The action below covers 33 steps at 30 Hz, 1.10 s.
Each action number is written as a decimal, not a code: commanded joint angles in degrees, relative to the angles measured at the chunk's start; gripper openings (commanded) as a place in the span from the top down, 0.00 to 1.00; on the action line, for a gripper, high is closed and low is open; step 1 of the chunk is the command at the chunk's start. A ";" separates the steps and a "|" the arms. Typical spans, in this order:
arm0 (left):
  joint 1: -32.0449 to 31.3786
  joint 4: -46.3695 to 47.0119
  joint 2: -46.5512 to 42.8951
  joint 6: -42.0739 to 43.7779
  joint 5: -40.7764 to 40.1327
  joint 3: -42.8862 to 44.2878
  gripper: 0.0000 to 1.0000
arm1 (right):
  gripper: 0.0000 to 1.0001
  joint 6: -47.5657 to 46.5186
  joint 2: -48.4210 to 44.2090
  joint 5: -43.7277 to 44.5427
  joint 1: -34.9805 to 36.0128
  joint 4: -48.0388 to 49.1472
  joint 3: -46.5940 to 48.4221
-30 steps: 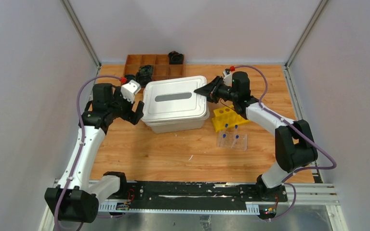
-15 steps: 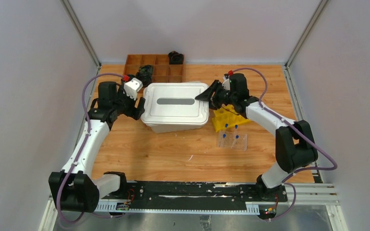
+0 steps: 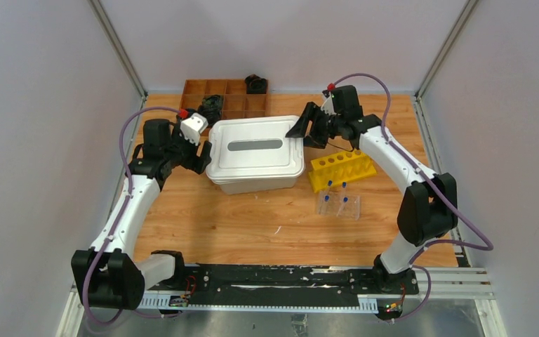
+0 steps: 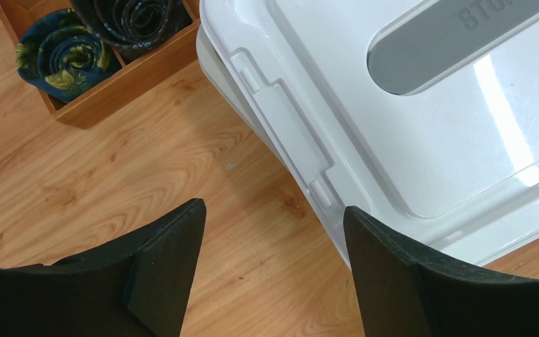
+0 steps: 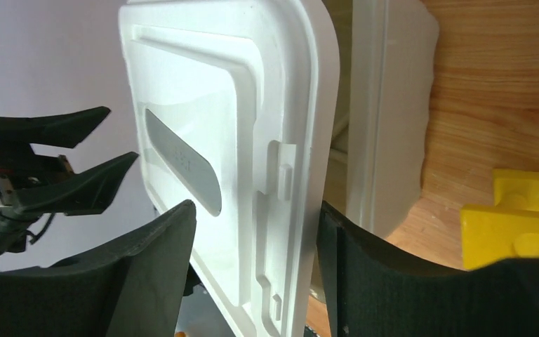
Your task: Organize the chemistry lab equipment
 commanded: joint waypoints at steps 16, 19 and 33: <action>-0.12 -3.57 -2.25 -1.82 -1.73 1.92 0.20 | 0.42 -20.09 7.03 14.36 2.08 -23.91 16.46; -0.14 -4.46 -2.47 -3.93 -1.01 3.84 0.18 | 0.50 -21.58 6.61 16.56 3.71 -24.57 16.95; -0.12 -3.38 2.39 -10.31 2.93 5.73 0.10 | 0.56 -24.22 9.52 18.95 5.28 -24.89 18.50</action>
